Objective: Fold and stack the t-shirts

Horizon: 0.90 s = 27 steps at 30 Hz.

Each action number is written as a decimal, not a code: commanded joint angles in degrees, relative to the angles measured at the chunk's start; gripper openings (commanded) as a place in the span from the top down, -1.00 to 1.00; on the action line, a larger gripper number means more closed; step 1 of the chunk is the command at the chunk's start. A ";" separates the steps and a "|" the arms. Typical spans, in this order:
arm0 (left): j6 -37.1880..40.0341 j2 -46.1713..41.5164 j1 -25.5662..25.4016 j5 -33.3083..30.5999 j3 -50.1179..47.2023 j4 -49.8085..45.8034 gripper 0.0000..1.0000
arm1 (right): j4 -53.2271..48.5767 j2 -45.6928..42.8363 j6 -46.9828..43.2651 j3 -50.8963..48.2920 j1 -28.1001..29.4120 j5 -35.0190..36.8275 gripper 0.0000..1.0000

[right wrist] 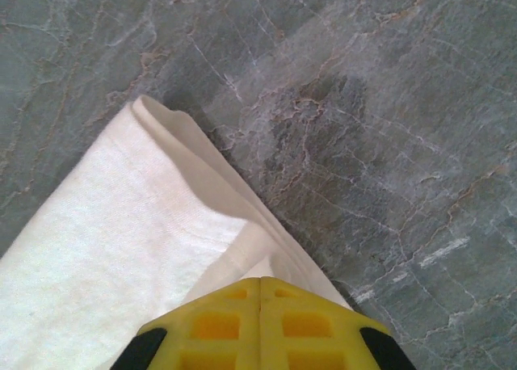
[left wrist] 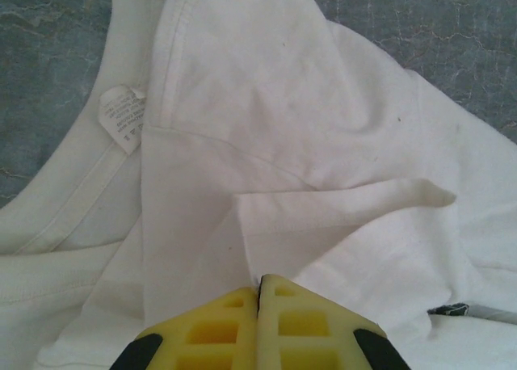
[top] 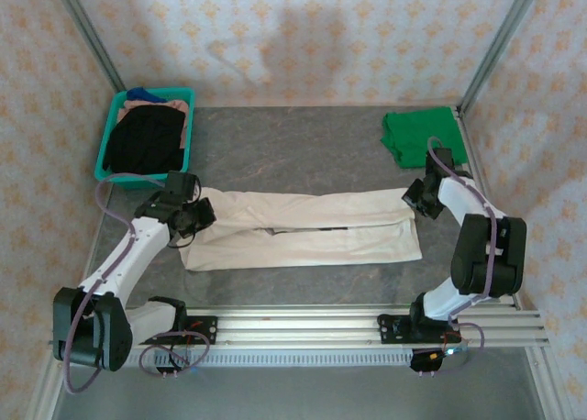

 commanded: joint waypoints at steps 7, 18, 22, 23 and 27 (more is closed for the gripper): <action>1.05 -7.94 1.99 -0.90 1.21 0.70 1.00 | -4.75 -4.53 -1.40 0.01 -0.26 2.85 0.98; 1.07 -7.00 2.41 -0.36 1.61 0.79 1.00 | -0.81 1.34 0.11 -1.58 -0.24 -3.81 0.16; 1.07 -7.00 2.52 -1.22 1.57 0.21 1.00 | -0.79 2.87 0.24 -1.58 -0.24 -2.97 0.23; 1.07 -6.93 2.60 -1.20 1.59 0.11 1.00 | -0.72 2.88 0.42 -1.73 -0.25 -2.67 0.30; 1.07 -6.57 2.69 -1.55 1.47 -0.21 1.00 | -1.02 2.91 0.42 -1.44 -0.24 -2.00 0.63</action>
